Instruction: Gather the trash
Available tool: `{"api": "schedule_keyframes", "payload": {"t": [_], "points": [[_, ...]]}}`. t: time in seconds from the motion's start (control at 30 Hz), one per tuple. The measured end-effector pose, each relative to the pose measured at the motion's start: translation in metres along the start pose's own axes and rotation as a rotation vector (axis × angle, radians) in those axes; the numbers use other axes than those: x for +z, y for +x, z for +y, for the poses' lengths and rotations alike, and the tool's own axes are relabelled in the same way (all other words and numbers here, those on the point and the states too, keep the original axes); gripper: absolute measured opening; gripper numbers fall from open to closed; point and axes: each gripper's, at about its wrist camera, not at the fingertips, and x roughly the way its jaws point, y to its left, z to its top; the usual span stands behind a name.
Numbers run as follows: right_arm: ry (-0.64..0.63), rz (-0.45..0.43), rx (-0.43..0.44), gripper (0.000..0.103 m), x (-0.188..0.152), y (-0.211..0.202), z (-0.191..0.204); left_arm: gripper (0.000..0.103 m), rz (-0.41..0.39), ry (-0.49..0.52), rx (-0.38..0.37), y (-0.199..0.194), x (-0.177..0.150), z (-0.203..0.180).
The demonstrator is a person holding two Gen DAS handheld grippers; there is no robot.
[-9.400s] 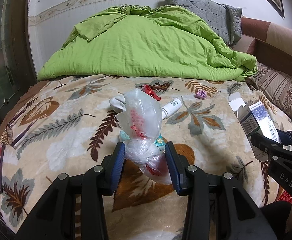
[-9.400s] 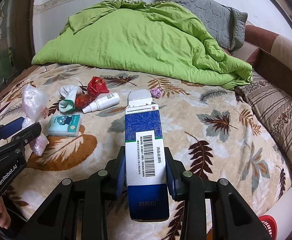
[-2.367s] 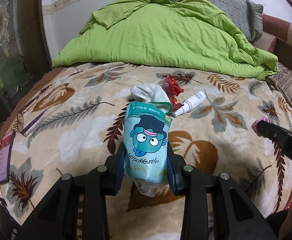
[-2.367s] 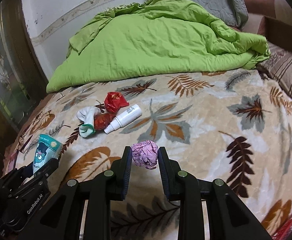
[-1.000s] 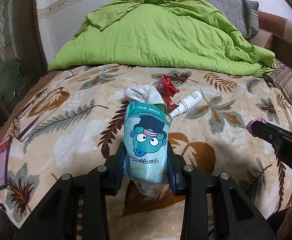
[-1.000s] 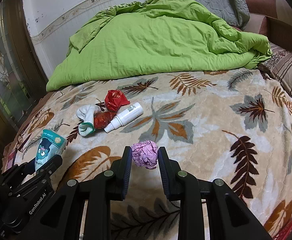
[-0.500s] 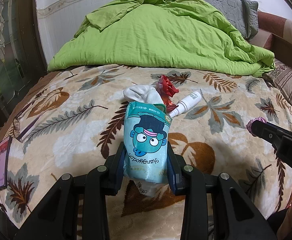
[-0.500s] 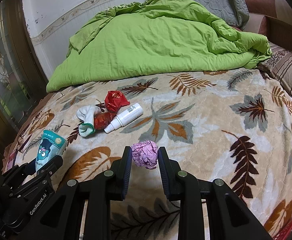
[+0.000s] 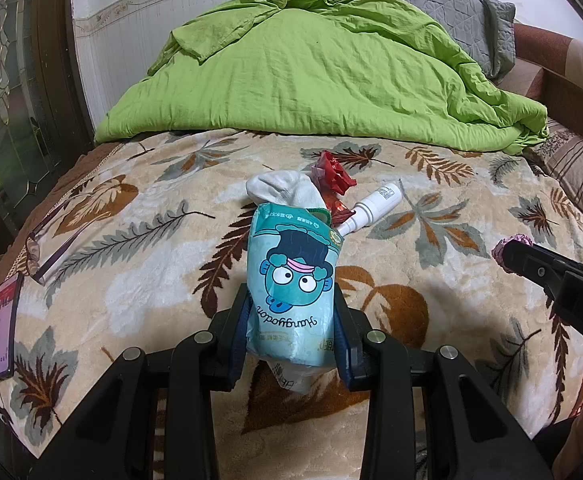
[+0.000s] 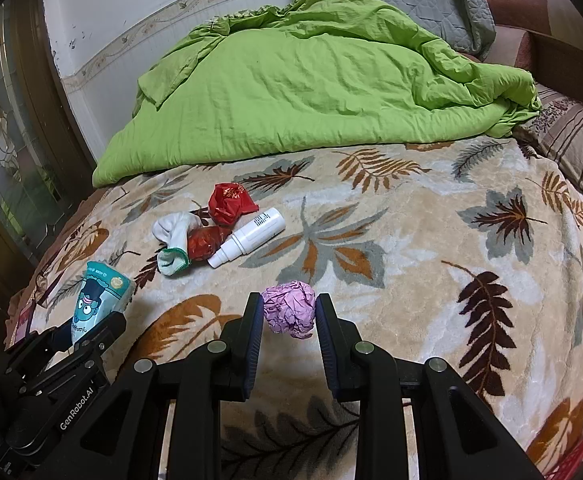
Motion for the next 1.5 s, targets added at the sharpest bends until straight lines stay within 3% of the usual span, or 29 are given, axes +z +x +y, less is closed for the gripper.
{"api": "schedule_keyframes", "payload": {"t": [0.47,0.73,1.0,1.2,1.5], "points": [[0.01,-0.001,0.001,0.029,0.0,-0.002,-0.001,0.035,-0.001,-0.001,-0.002,-0.001,0.0,0.001],[0.022,-0.002,0.021,0.029,-0.003,-0.021,-0.003,0.035,-0.024,-0.002,-0.068,-0.007,0.003,-0.009],[0.052,0.017,0.042,0.029,-0.015,-0.054,-0.023,0.035,-0.013,0.052,-0.202,-0.02,0.001,-0.024],[0.122,0.015,0.034,0.029,-0.032,-0.102,-0.066,0.035,0.014,0.151,-0.357,-0.047,-0.005,-0.065],[0.293,-0.018,-0.117,0.03,-0.069,-0.191,-0.164,0.035,0.063,0.279,-0.641,-0.102,-0.003,-0.158]]}}
